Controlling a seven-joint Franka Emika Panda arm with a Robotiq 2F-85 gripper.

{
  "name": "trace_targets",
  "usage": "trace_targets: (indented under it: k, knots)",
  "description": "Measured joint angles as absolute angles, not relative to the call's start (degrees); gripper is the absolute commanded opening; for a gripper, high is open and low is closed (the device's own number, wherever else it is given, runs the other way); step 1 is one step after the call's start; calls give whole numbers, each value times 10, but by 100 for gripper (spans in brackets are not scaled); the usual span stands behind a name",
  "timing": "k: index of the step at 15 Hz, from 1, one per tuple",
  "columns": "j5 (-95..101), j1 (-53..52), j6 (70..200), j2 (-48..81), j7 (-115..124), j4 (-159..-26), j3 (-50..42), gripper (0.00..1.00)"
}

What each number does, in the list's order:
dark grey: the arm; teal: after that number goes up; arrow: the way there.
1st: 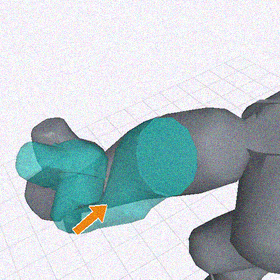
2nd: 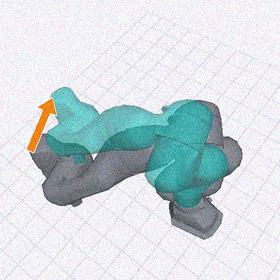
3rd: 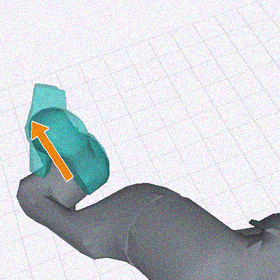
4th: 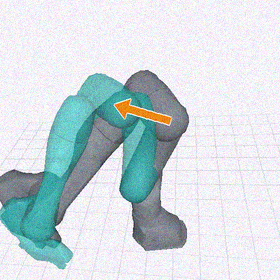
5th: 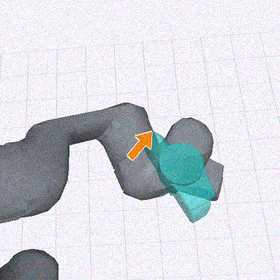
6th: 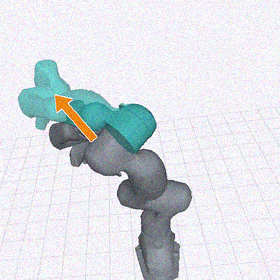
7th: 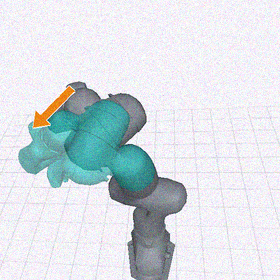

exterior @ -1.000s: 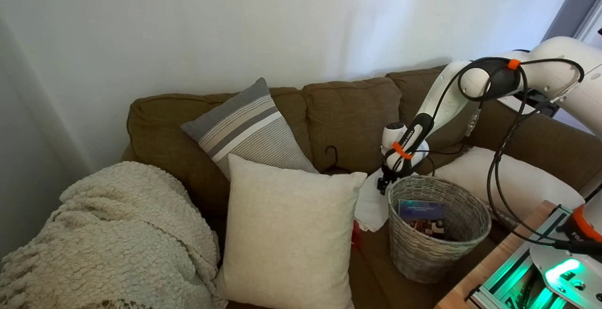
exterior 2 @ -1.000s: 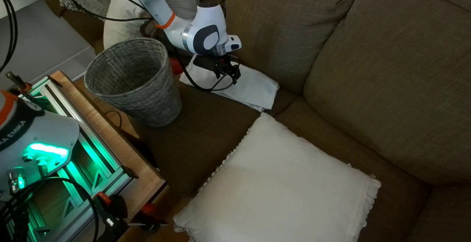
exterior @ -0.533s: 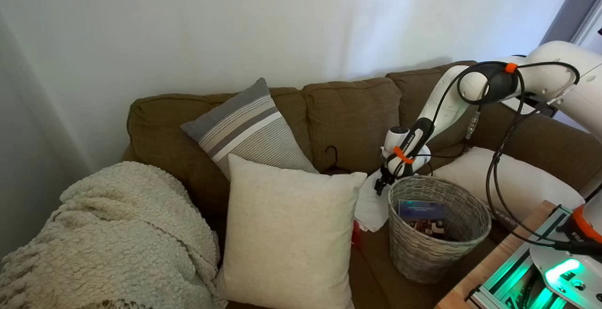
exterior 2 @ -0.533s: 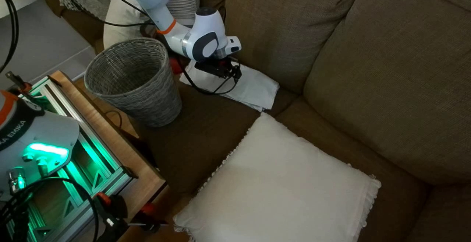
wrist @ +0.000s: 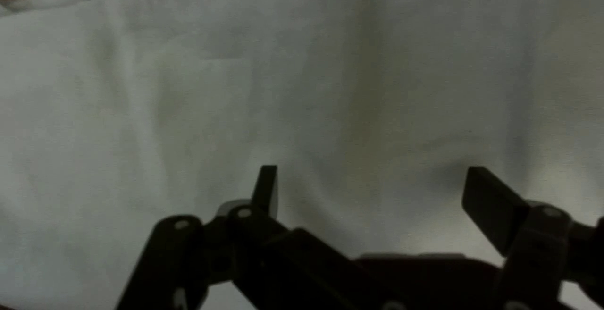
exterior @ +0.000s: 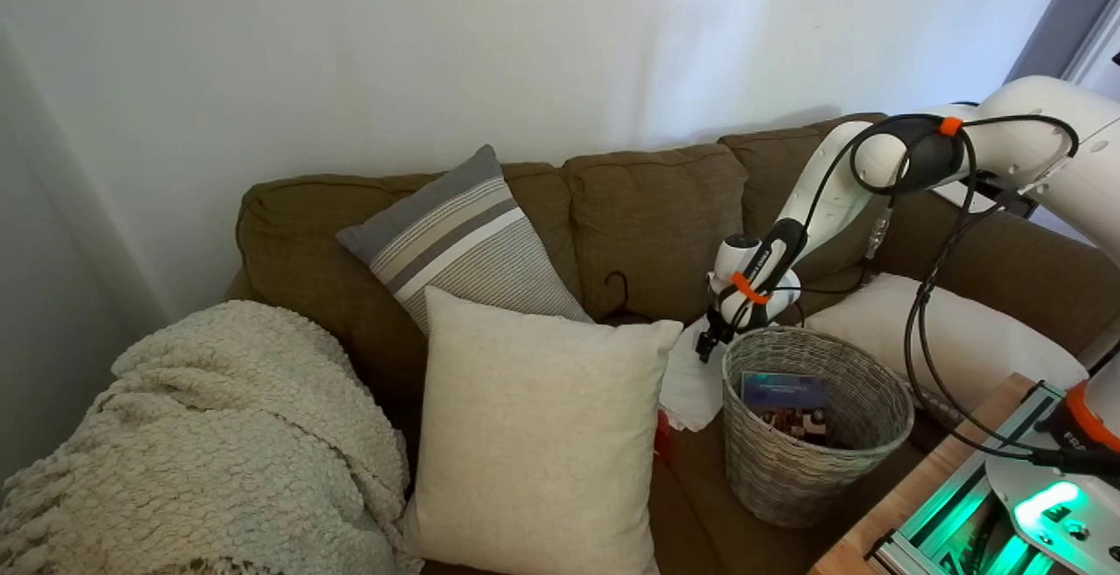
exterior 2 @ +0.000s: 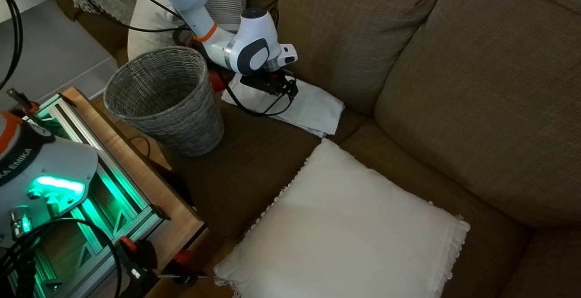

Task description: Put the white folded cloth in the basket

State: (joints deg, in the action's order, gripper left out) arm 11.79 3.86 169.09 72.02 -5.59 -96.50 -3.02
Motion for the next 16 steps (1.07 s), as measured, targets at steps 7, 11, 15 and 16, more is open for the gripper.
trace_targets:
  k: [7, 11, 15, 16]
  knots:
    - [102, 39, 1691, 734, -56, -949, -28, 99]
    - [93, 39, 1684, 763, -56, -921, -28, 61]
    - [90, 38, 1664, 777, -56, -896, -28, 31]
    - [90, 38, 1657, 777, -56, -892, -29, 24]
